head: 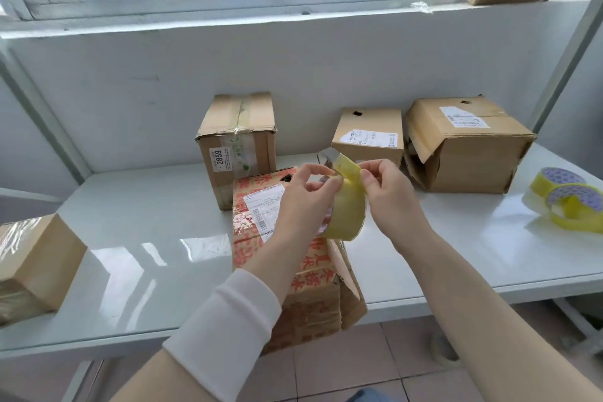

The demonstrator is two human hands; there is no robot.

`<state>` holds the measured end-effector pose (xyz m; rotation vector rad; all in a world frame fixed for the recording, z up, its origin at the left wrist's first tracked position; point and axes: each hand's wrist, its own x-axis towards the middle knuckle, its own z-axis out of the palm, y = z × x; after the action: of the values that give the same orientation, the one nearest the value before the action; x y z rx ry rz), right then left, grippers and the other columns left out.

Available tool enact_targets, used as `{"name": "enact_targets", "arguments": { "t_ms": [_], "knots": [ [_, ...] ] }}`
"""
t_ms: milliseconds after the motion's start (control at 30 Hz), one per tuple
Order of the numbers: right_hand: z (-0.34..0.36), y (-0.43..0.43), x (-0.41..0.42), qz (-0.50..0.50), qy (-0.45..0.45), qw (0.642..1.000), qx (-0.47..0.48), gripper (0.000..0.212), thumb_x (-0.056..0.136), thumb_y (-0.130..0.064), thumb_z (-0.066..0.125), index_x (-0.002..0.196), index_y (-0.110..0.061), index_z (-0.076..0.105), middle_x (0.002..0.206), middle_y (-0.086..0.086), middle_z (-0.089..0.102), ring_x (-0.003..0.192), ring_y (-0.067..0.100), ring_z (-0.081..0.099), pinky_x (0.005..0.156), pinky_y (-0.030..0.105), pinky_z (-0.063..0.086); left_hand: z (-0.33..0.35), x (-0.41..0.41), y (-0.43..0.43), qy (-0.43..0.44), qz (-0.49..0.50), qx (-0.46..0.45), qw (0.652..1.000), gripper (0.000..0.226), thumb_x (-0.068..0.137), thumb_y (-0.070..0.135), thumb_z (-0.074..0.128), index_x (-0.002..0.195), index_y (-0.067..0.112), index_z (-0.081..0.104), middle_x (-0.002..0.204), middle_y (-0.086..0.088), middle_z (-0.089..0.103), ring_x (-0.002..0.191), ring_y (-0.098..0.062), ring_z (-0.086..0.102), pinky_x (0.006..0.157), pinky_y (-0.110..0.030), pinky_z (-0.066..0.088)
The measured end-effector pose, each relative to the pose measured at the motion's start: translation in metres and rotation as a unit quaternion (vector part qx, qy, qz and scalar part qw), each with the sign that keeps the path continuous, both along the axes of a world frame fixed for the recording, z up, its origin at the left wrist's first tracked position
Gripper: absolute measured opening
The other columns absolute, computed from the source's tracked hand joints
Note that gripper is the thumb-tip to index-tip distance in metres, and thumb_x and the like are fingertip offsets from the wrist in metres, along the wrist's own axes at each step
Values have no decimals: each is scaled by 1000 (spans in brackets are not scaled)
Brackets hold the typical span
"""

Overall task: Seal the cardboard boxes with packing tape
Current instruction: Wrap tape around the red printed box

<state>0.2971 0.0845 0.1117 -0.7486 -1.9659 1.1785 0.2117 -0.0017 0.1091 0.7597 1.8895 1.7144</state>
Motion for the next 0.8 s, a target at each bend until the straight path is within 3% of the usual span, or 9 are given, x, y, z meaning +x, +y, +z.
{"name": "enact_targets", "arguments": {
  "t_ms": [100, 167, 300, 467, 567, 800],
  "knots": [
    [3, -3, -2, -11, -5, 1000, 26, 12, 99, -16, 40, 103, -17, 51, 91, -9, 53, 83, 4, 50, 62, 5, 38, 3, -1, 2, 51, 35, -5, 998, 9, 82, 29, 65, 80, 34, 58, 107, -12, 56, 96, -25, 59, 82, -44, 52],
    [5, -5, -3, -19, -15, 998, 59, 11, 99, -16, 40, 103, -16, 51, 95, -4, 53, 88, 10, 49, 64, 7, 37, 5, -1, 2, 89, 66, -20, 994, 11, 78, 30, 64, 74, 38, 57, 112, -9, 49, 113, -27, 47, 92, -42, 46],
    [4, -9, -5, -42, -19, 994, 96, 10, 99, -16, 41, 102, -17, 51, 100, 2, 56, 93, 13, 51, 64, 13, 35, 4, -2, 3, 97, 73, 22, 992, 10, 75, 36, 63, 69, 30, 57, 95, -9, 61, 100, -29, 57, 87, -49, 50],
    [2, -12, -5, -79, -37, 989, 120, 11, 98, -16, 43, 103, -14, 52, 105, 10, 57, 93, 16, 50, 69, 13, 30, -1, -3, 9, 116, 68, 39, 990, 23, 87, 16, 62, 67, 20, 51, 71, 5, 56, 80, -18, 54, 78, -38, 46],
    [5, -10, -1, -97, -42, 988, 109, 14, 98, -15, 43, 105, -11, 54, 103, 7, 57, 93, 15, 48, 68, 14, 29, -4, 1, 12, 149, 61, 43, 986, 24, 87, 15, 62, 67, 19, 50, 72, 4, 56, 79, -19, 54, 76, -35, 46],
    [11, -4, 2, -103, -37, 994, -23, 17, 97, -16, 46, 108, -11, 58, 96, -1, 54, 95, 14, 51, 79, 25, 40, -7, 6, 15, 210, 59, 55, 974, 32, 88, 19, 64, 64, 29, 45, 76, 4, 55, 88, -25, 54, 87, -50, 48]
  ]
}}
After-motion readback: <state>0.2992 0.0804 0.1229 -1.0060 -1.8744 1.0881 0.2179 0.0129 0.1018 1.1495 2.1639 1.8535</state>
